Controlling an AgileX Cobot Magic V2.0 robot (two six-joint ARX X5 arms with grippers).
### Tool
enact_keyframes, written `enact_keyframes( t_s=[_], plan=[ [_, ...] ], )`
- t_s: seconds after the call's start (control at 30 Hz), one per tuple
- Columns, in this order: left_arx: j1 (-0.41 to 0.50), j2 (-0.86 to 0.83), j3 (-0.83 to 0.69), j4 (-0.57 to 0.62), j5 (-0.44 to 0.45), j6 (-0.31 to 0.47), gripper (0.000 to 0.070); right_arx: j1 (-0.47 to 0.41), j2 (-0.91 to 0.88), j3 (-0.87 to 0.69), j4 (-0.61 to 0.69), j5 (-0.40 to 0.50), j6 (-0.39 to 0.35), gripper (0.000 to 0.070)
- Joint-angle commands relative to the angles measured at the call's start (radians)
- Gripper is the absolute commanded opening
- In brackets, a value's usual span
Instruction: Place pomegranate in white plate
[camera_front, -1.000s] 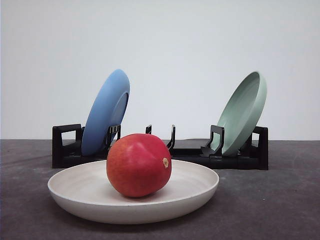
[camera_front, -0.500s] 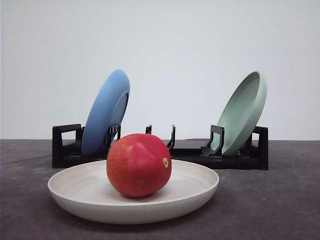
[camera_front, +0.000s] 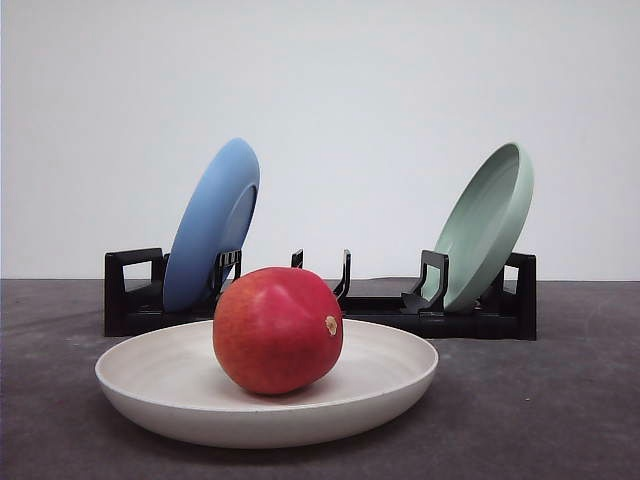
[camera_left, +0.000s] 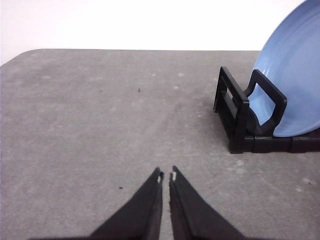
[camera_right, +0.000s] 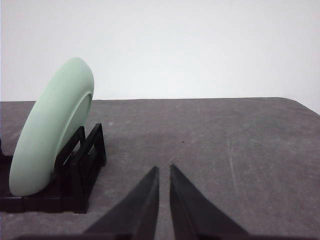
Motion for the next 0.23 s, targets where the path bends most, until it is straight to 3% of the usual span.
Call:
enact_keyframes(
  t_s=[0.0,0.2],
  plan=[
    [0.002,-0.002,-0.010,0.014,-0.001,0.007,0.0003,-0.002,0.001,-0.004,0.009,0.003,0.017,0.0035],
    [0.002,-0.002,-0.010,0.014,-0.001,0.007,0.0003,-0.002,0.001,-0.004,0.009,0.003,0.017,0.0035]
  ],
)
